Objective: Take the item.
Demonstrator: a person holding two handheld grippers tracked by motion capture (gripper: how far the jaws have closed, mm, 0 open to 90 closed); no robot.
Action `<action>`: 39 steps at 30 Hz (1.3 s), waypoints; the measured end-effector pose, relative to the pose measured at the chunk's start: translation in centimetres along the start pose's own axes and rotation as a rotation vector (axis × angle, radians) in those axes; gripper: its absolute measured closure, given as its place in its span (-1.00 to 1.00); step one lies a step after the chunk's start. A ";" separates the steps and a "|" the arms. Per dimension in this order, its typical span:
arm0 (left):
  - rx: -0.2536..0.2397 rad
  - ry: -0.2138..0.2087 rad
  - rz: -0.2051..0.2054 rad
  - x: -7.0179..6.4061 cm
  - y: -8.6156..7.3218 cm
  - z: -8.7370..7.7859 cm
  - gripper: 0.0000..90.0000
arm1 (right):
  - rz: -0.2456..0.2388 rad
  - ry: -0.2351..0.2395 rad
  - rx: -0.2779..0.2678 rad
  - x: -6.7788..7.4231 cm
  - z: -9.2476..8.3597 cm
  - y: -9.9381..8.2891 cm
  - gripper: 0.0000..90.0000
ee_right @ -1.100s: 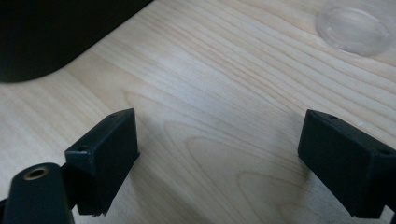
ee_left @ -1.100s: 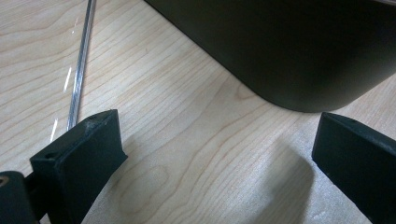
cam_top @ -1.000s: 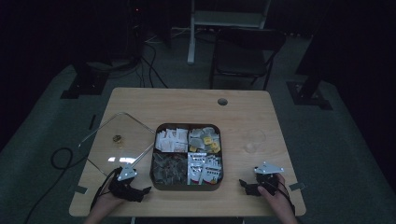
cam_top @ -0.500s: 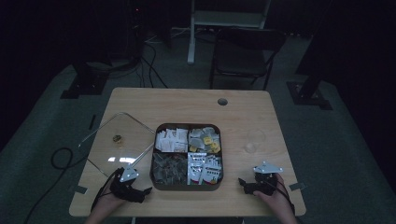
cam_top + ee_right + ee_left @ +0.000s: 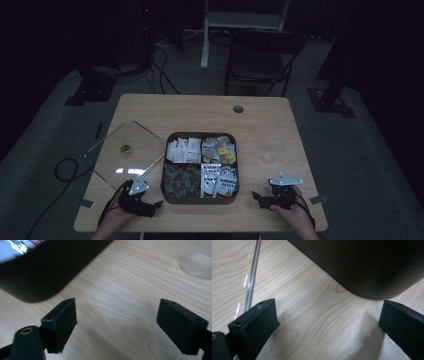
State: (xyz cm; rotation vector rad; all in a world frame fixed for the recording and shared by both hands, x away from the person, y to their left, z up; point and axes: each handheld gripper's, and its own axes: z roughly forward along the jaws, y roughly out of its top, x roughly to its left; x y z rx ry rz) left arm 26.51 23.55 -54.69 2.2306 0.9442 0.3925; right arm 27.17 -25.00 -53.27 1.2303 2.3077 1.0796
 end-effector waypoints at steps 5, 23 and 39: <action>0.000 -0.001 0.001 0.0 0.0 0.0 -0.94 | -0.010 0.015 -0.035 0.5 -0.7 1.2 -0.62; 0.001 -0.002 0.002 0.0 0.0 0.0 -0.94 | -0.074 0.094 -0.179 2.6 -1.4 6.8 -0.48; -0.001 0.001 0.001 0.0 0.0 0.0 -0.95 | -0.122 0.085 -0.182 2.9 1.6 11.4 -0.46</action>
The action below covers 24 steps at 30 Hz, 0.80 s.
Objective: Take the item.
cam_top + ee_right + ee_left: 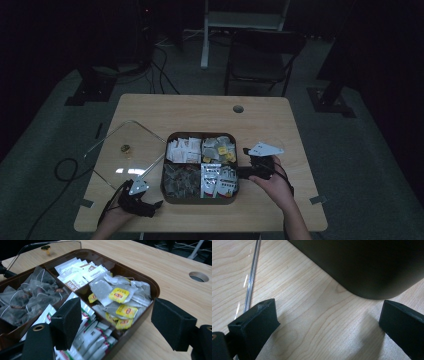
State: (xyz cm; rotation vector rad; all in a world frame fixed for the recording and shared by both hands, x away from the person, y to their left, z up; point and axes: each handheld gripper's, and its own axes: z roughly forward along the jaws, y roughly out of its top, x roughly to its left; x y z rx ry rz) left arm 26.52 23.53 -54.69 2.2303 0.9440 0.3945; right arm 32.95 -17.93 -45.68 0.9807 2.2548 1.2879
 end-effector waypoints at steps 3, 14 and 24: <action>0.001 -0.001 0.000 0.0 0.0 0.0 -0.95 | -0.012 -0.003 0.003 -0.1 0.5 0.3 -0.46; 0.001 -0.003 0.000 0.0 0.0 0.0 -0.94 | -0.006 0.015 0.034 -0.4 3.8 1.8 -0.43; 0.002 -0.003 0.000 0.0 0.0 0.0 -0.94 | -0.007 -0.007 0.068 -0.9 6.1 2.0 -0.31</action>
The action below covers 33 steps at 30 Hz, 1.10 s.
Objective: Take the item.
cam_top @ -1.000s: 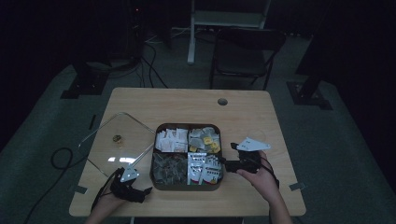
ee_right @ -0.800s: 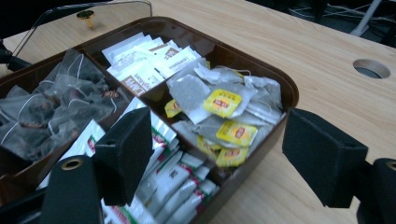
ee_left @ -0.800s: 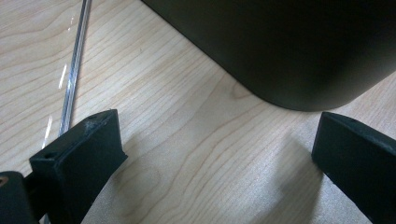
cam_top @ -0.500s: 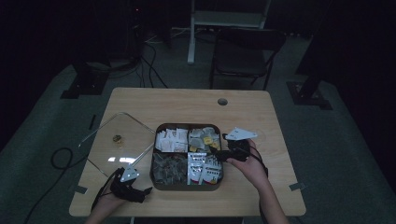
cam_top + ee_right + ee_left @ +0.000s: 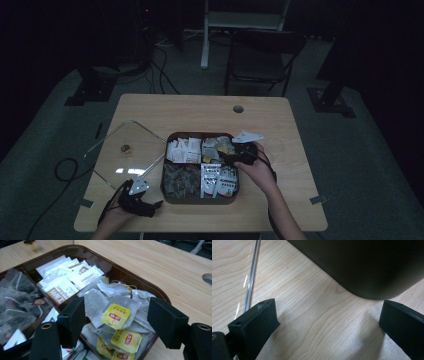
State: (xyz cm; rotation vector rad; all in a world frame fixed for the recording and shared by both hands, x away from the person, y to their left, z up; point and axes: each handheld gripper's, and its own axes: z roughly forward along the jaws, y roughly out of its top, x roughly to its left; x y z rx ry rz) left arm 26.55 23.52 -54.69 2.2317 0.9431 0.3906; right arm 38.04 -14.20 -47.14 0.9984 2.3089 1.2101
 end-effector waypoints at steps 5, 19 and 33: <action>0.000 0.000 0.000 0.0 0.0 0.0 -0.94 | -0.003 -0.008 0.034 -0.1 1.6 -0.1 -0.26; 0.000 0.000 0.000 0.0 0.0 0.0 -0.94 | -0.016 -0.040 0.109 0.1 3.7 -0.2 0.22; 0.000 0.000 0.000 0.0 0.0 0.0 -0.94 | 0.017 -0.016 0.033 -0.3 2.6 0.0 0.74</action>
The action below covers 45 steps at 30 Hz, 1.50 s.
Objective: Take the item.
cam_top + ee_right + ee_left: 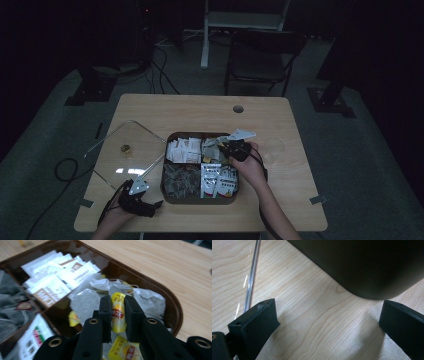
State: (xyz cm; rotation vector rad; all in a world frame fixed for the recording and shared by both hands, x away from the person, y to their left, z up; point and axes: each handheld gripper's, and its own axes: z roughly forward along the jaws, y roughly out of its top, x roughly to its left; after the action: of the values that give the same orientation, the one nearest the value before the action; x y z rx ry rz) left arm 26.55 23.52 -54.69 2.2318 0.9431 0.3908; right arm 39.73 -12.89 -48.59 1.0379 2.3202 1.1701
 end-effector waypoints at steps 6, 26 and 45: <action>0.000 0.000 0.000 0.0 0.0 0.0 -0.94 | -0.002 0.032 -0.009 0.3 -1.0 0.6 0.75; 0.000 0.000 0.000 0.0 0.0 0.0 -0.94 | 0.002 0.025 -0.100 -0.2 -6.1 2.5 0.76; 0.000 0.000 0.000 0.0 0.0 0.0 -0.94 | 0.039 -0.048 -0.141 -3.0 -9.8 1.6 0.75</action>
State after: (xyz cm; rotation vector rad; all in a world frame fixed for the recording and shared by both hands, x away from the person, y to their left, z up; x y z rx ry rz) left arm 26.55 23.52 -54.69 2.2314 0.9432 0.3906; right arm 36.80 -19.89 -41.44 1.0528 2.1559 1.2885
